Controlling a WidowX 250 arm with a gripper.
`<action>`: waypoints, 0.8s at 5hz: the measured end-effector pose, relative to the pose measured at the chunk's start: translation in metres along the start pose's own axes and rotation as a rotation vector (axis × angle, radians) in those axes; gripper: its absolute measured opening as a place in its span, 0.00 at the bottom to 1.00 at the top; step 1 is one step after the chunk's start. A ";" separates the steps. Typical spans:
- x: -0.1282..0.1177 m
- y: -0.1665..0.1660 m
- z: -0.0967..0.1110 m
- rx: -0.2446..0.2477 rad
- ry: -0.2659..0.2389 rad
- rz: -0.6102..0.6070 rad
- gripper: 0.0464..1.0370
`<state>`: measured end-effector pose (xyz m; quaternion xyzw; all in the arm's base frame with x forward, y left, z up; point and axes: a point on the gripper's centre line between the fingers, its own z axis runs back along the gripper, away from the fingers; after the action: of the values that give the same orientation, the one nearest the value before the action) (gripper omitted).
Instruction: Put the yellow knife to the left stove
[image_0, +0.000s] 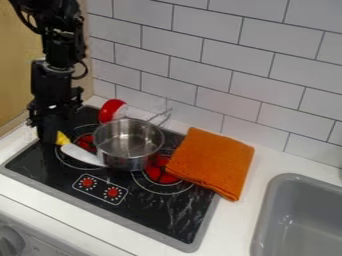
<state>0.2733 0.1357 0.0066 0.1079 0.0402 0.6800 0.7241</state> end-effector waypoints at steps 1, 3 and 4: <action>0.000 -0.002 0.000 -0.012 -0.002 -0.018 0.35; -0.006 0.001 -0.001 -0.019 0.027 -0.120 0.74; -0.010 0.007 0.000 0.013 0.055 -0.213 0.97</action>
<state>0.2659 0.1264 0.0075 0.0890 0.0759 0.6017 0.7901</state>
